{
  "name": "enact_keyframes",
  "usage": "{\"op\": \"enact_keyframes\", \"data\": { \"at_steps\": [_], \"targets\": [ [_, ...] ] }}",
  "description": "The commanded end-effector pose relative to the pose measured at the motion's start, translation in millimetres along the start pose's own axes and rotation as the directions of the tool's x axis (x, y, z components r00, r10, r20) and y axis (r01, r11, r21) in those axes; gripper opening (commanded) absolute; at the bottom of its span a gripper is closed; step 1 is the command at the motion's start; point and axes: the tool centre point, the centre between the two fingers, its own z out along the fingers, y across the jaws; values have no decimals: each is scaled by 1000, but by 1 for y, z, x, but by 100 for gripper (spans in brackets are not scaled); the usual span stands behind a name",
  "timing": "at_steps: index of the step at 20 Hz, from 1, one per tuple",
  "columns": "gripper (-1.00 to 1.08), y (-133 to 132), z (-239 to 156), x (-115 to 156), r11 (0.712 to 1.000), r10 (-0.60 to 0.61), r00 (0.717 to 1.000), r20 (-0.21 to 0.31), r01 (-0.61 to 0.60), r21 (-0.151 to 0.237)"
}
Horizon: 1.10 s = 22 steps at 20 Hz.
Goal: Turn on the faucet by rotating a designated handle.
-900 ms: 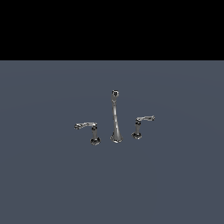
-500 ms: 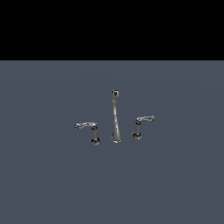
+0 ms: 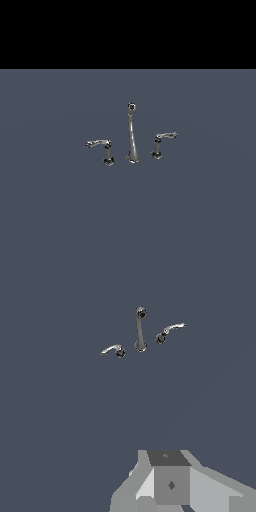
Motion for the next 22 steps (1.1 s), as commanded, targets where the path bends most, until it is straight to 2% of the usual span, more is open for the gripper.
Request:
{"op": "enact_keyframes", "data": {
  "at_steps": [1, 6, 11, 16, 22],
  "targets": [
    [-100, -8, 14, 3, 999, 47, 999, 0, -47, 0],
    [-100, -25, 46, 13, 988, 157, 988, -1, -157, 0],
    [-100, -42, 79, 25, 964, 267, 964, -2, -267, 0],
    [-100, -58, 111, 39, 928, 373, 928, -2, -373, 1],
    [-100, -75, 150, 57, 871, 491, 871, -3, -491, 3]
  ]
}}
